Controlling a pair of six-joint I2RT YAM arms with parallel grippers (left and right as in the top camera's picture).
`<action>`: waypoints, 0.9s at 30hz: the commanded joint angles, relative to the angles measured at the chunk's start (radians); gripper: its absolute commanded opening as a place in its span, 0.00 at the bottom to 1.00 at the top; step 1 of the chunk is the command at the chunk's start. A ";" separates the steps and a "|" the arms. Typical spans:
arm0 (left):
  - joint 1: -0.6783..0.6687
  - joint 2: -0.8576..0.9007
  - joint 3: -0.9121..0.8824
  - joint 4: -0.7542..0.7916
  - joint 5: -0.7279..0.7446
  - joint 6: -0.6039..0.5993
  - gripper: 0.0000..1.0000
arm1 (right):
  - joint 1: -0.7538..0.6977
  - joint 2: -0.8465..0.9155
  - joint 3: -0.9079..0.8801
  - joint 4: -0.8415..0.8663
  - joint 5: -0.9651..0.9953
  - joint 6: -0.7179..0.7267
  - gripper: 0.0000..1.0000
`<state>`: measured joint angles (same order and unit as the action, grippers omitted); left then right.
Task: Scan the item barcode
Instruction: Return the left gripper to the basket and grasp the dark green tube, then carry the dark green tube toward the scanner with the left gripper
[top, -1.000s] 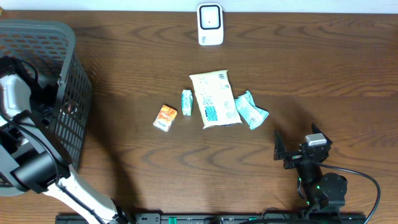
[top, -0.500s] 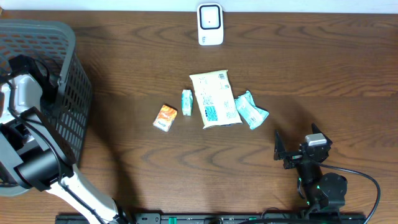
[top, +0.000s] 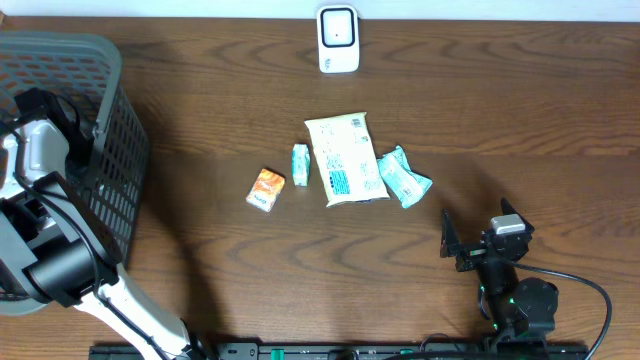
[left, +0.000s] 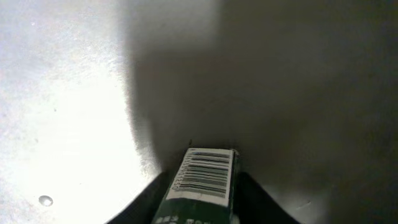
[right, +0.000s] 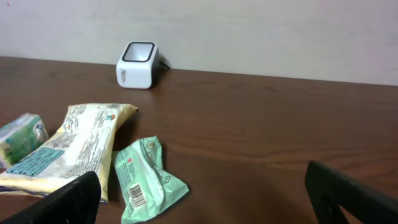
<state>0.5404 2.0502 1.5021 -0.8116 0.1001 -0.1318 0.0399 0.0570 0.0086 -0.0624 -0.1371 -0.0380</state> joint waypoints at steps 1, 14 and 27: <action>-0.004 -0.020 -0.009 -0.013 0.008 -0.003 0.25 | 0.006 -0.004 -0.003 -0.001 0.004 -0.012 0.99; -0.004 -0.362 0.017 -0.008 0.008 -0.050 0.11 | 0.006 -0.004 -0.003 -0.001 0.004 -0.012 0.99; -0.072 -0.795 0.017 -0.016 0.280 -0.140 0.11 | 0.006 -0.004 -0.003 -0.001 0.004 -0.012 0.99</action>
<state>0.5091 1.3125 1.5021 -0.8238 0.2485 -0.2554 0.0399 0.0570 0.0086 -0.0624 -0.1371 -0.0383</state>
